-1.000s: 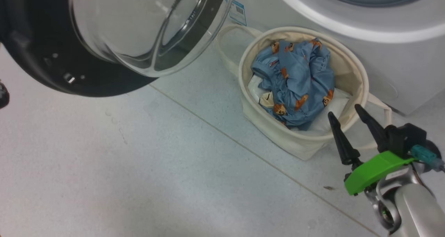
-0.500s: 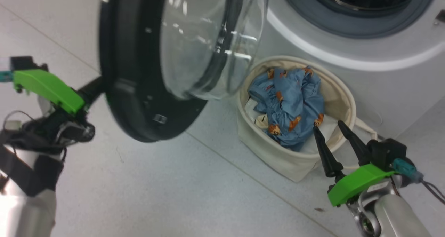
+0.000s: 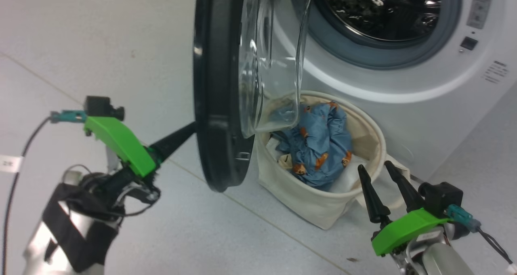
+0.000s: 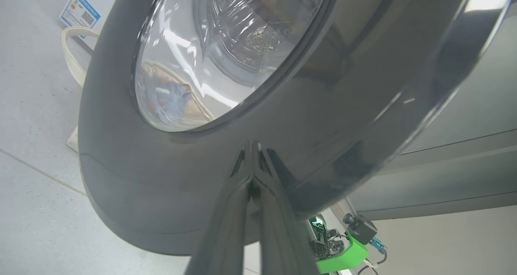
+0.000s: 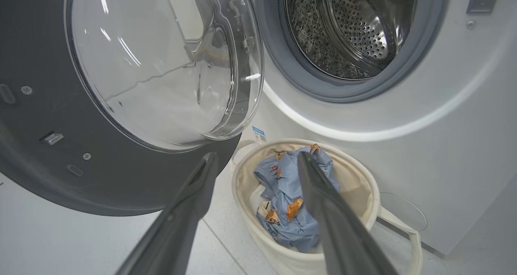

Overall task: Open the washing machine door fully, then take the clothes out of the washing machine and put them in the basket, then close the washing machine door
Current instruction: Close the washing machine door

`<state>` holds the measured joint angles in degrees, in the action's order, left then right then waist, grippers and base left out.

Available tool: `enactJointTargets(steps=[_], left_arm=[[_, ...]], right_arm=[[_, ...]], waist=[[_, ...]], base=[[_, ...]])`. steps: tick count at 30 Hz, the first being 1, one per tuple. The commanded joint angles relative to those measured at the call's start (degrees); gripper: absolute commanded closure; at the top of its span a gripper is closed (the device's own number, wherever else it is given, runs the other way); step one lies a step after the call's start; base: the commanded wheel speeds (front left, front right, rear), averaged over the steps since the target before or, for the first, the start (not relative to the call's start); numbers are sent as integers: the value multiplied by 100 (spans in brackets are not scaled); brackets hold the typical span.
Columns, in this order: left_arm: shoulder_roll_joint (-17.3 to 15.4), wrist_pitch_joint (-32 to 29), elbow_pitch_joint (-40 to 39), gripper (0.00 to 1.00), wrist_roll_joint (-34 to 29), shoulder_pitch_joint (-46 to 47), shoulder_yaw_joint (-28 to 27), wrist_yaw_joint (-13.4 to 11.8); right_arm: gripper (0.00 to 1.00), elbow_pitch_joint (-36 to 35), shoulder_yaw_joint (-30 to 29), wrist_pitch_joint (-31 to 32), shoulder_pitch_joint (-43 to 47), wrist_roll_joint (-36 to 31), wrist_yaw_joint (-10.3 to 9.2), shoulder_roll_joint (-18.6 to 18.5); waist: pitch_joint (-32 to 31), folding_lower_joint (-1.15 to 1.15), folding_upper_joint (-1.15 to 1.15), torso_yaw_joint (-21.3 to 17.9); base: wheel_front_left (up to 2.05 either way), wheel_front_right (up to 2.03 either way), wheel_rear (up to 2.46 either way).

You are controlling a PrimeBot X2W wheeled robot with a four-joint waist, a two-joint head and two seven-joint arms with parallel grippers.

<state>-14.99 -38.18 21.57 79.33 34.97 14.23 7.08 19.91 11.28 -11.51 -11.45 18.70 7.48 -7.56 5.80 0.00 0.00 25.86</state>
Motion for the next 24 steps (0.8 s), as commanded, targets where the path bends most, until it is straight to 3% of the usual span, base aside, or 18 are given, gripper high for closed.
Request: enactJointTargets(steps=[1, 11, 24], left_arm=[[-67, 73, -283, 100, -47, 114, -146, 40], [269, 579, -103, 100, -227, -64, 10, 40], [222, 1088, -164, 100, -108, -317, 120, 41]], right_arm=[[0, -119, 100, -105, -44, 40, 1, 55], [0, 67, 140, -249, -101, 85, 1, 155], [0, 123, 98, -328, -135, 76, 1, 223]], waist=[[-69, 0, 0, -126], [-210, 0, 0, -750], [-227, 0, 0, -1969]], base=[[0, 0, 0], [0, 0, 0], [0, 0, 0]])
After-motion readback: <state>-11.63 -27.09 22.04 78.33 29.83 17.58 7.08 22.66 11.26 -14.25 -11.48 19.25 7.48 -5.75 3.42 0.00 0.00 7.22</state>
